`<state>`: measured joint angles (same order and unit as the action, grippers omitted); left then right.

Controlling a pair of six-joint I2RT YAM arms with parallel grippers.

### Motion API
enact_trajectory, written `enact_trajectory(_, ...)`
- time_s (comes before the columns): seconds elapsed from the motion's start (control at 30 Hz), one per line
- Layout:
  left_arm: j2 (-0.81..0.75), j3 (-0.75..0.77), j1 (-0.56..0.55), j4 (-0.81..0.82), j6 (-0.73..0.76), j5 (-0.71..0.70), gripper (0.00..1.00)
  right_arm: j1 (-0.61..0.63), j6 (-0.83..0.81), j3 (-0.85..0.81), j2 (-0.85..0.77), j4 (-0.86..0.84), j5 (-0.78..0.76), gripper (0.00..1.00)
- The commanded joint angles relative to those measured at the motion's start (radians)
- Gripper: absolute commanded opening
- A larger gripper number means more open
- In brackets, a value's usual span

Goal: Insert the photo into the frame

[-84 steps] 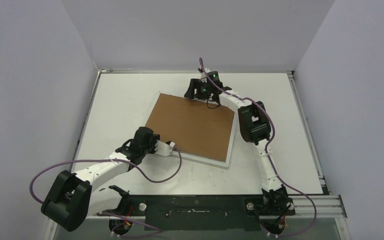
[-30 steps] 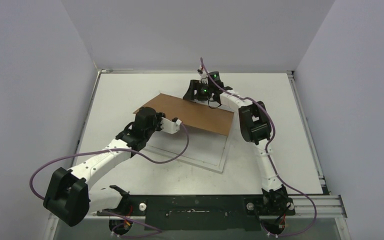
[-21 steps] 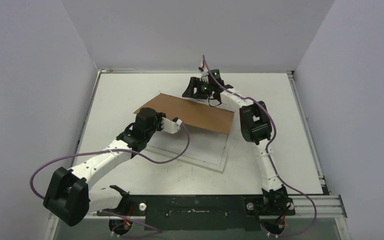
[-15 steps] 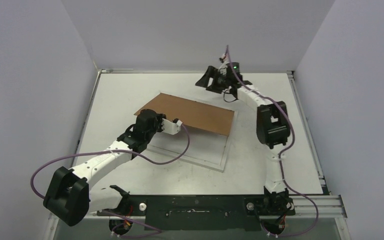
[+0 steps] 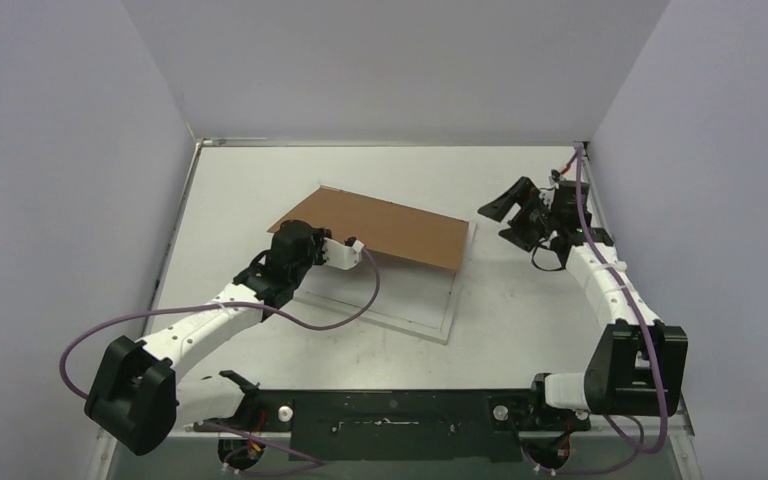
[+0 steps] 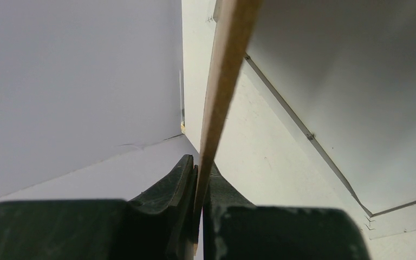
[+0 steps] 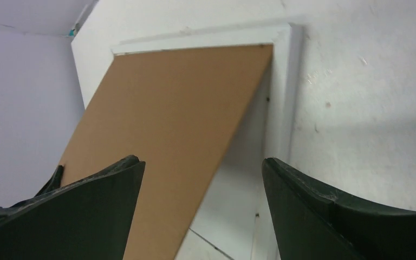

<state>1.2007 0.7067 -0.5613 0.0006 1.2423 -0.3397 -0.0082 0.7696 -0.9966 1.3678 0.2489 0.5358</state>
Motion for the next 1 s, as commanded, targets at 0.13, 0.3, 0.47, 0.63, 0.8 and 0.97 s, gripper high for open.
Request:
enact_trajectory(0.13, -0.061, 0.016, 0.001, 0.149, -0.065, -0.023, 0.0, -0.036, 0.204, 0.19, -0.135, 0.01, 0.182, 0.82)
enact_trajectory(0.3, -0.061, 0.01, 0.0, 0.154, -0.063, -0.016, 0.0, -0.027, 0.388, 0.272, -0.115, -0.204, 0.231, 0.79)
enact_trajectory(0.47, -0.062, 0.002, 0.0, 0.162, -0.056, -0.015, 0.0, 0.048, 0.496, 0.292, -0.041, -0.349, 0.217, 0.74)
enact_trajectory(0.63, -0.062, 0.002, 0.0, 0.165, -0.055, -0.013, 0.0, 0.139, 0.539, 0.252, 0.037, -0.393, 0.181, 0.7)
enact_trajectory(0.8, -0.068, -0.001, 0.0, 0.161, -0.058, -0.012, 0.0, 0.155, 0.543, 0.241, 0.045, -0.371, 0.147, 0.59)
enact_trajectory(0.97, -0.078, -0.016, 0.0, 0.166, -0.052, -0.013, 0.0, 0.178, 0.566, 0.238, 0.052, -0.428, 0.108, 0.09)
